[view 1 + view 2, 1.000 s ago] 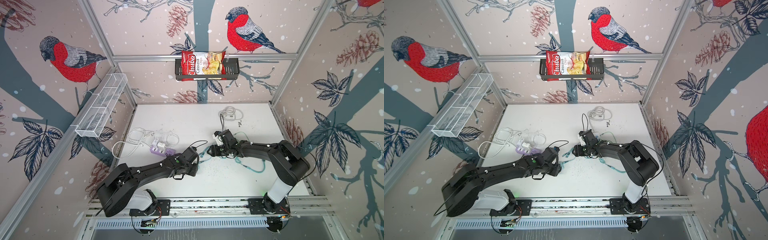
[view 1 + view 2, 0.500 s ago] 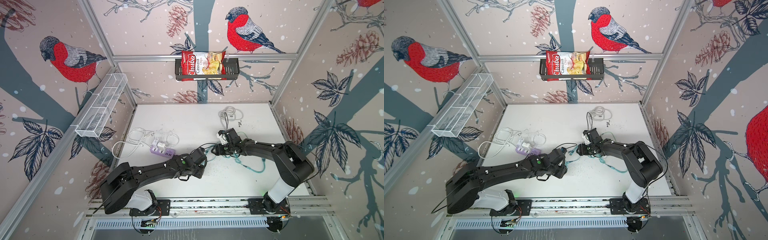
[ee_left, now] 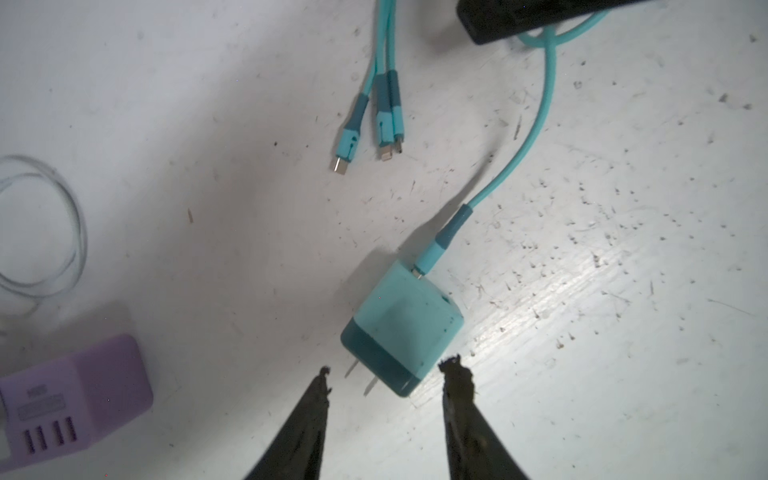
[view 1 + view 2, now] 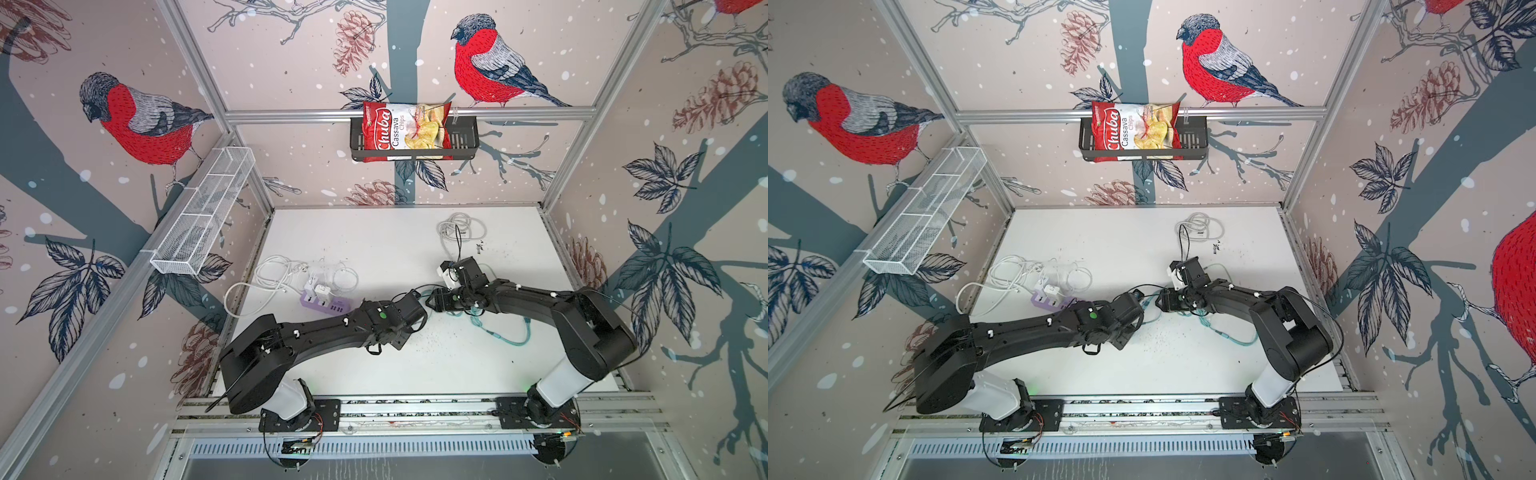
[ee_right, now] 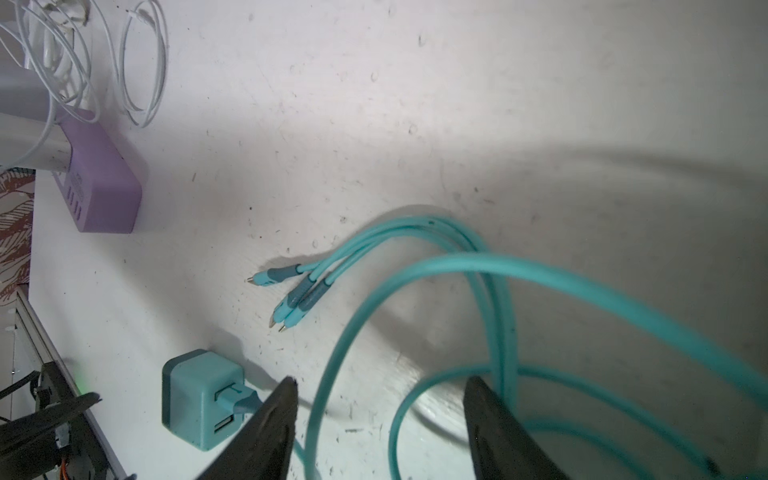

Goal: Insert the plug
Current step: 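Close the left gripper on the teal charger body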

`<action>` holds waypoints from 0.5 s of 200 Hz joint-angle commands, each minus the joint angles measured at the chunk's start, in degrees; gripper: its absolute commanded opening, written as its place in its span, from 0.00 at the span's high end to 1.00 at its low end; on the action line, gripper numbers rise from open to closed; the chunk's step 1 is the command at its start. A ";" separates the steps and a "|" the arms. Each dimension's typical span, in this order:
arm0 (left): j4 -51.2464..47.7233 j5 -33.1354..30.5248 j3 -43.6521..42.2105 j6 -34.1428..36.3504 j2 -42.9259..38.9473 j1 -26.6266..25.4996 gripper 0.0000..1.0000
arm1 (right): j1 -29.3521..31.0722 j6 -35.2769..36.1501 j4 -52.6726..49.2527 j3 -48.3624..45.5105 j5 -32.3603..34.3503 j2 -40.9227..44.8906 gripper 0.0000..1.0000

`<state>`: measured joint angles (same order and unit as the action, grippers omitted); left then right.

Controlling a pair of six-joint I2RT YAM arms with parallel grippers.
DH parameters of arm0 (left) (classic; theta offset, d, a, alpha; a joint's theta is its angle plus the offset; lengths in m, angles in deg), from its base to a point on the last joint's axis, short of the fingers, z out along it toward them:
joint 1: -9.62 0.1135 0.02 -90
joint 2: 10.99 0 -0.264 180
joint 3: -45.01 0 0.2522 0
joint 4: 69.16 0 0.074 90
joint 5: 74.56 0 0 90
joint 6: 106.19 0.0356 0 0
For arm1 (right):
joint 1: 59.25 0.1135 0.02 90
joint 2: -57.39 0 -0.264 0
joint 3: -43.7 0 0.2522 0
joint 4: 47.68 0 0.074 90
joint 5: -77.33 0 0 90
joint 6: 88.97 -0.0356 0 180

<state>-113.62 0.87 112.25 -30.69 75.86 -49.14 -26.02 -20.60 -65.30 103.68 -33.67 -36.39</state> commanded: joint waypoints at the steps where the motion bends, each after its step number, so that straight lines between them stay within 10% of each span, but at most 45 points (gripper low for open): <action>1: -2.89 4.09 1.83 7.64 2.05 -0.19 0.52 | -0.53 1.69 0.09 -0.50 -1.37 0.96 0.35; 10: -3.74 4.41 2.42 8.75 3.42 -0.14 0.45 | -0.76 1.85 0.17 -0.65 -1.75 1.29 0.35; 17: -4.55 5.35 2.91 9.84 4.38 -0.20 0.03 | -0.80 1.97 0.32 -0.91 -1.94 1.44 0.35; 100: -6.69 5.34 6.44 15.63 9.07 0.13 0.03 | -1.86 2.49 0.52 -1.18 -3.09 3.24 0.35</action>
<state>-118.23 6.53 117.86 -17.62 82.72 -49.29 -27.81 -19.20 -64.95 102.06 -35.90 -33.57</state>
